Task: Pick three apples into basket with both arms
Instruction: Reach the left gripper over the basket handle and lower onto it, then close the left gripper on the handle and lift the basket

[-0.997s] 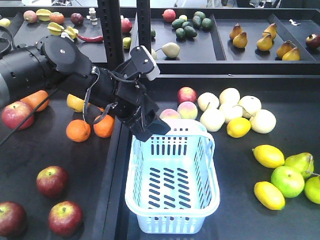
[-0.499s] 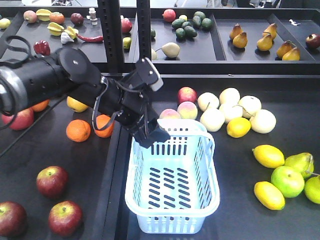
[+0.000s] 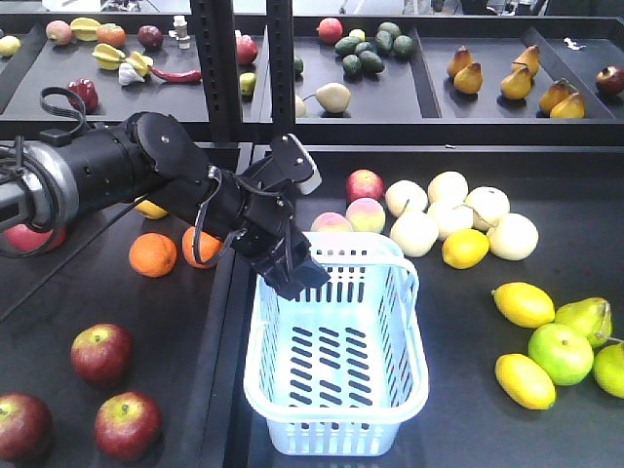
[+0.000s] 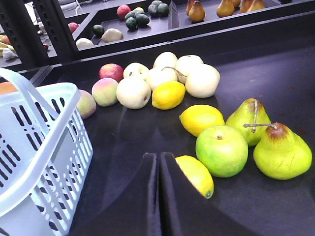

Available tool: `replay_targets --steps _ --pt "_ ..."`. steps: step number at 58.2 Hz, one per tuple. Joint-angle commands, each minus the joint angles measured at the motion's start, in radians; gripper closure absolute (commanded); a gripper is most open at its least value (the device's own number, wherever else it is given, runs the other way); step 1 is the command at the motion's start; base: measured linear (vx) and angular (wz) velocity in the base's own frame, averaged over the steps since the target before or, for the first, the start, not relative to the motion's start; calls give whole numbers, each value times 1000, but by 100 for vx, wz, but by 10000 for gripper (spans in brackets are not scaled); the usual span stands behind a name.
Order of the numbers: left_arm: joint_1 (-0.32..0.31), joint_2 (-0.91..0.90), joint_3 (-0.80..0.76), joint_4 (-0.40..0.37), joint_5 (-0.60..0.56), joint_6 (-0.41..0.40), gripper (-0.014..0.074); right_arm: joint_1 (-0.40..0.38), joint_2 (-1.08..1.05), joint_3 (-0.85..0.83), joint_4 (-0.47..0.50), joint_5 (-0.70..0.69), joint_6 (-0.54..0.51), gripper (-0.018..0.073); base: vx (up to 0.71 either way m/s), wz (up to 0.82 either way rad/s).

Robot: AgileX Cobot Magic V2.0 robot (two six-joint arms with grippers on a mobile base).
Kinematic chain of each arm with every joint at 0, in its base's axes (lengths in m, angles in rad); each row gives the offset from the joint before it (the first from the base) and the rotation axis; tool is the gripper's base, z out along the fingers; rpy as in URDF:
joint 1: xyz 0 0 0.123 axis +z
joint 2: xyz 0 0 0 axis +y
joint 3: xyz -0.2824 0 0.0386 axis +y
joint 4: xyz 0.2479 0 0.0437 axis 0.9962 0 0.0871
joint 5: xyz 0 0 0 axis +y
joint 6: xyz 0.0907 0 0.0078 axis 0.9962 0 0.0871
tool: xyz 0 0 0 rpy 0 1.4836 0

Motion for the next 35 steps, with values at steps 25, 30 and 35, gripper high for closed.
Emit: replay_targets --steps 25,30,35 --pt "-6 -123 -52 -52 39 -3 604 -4 -11 12 -6 -73 -2 564 0 0" --pt "-6 -164 -52 -52 58 -21 604 -4 -11 12 -6 -73 -2 564 0 0" --pt "-6 -212 -52 -52 75 -55 604 -4 -11 12 -6 -73 -2 564 0 0"
